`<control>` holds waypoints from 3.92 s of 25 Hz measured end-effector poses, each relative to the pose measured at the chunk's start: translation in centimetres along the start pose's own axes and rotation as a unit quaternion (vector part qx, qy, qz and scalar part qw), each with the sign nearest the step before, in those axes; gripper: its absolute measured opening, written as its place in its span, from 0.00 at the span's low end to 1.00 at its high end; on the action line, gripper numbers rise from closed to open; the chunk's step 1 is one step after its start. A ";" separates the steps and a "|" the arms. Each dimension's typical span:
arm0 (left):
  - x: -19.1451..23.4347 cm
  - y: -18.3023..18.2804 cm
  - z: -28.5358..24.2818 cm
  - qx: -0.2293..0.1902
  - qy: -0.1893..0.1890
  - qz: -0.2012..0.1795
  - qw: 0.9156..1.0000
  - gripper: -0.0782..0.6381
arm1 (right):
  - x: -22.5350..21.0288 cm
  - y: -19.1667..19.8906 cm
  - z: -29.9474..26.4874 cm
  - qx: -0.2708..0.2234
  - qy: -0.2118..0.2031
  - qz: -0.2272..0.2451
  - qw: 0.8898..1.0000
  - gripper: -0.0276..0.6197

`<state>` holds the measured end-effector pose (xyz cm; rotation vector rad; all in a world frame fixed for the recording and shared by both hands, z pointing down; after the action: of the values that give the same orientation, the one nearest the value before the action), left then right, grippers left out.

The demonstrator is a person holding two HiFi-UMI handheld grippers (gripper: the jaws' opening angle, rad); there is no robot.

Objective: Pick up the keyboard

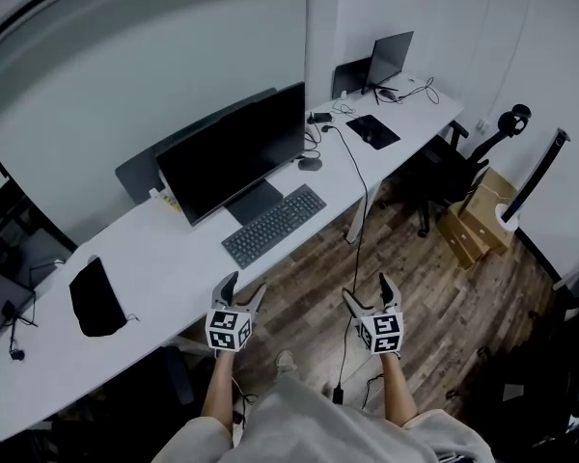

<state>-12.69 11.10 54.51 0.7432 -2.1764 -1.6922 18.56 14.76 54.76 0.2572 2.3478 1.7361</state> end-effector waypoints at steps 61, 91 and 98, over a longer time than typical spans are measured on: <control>12.1 -8.5 -42.4 0.038 0.028 -0.006 0.999 0.52 | -23.6 -9.7 -37.4 0.035 -0.003 -0.009 0.999 0.71; 22.1 1.6 -23.5 0.111 -0.289 0.139 0.941 0.52 | -5.4 -8.5 -54.3 0.112 -0.296 0.092 0.944 0.71; 23.3 3.7 -19.1 0.109 -0.300 0.161 0.934 0.52 | -2.5 -8.4 -53.3 0.121 -0.290 0.109 0.943 0.71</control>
<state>-22.82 -16.70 61.21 -0.1332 -2.7253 -1.6622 6.49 -37.37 62.04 0.9574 2.1249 1.2107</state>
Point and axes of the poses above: the fingertips, and each gripper's own axes: z backward along the fingers, x to its left, y out of its underside, the point moved 5 cm from there along z, backward along the fingers, and after that the axes turned 9 degrees about -z, right-handed, at the moved point
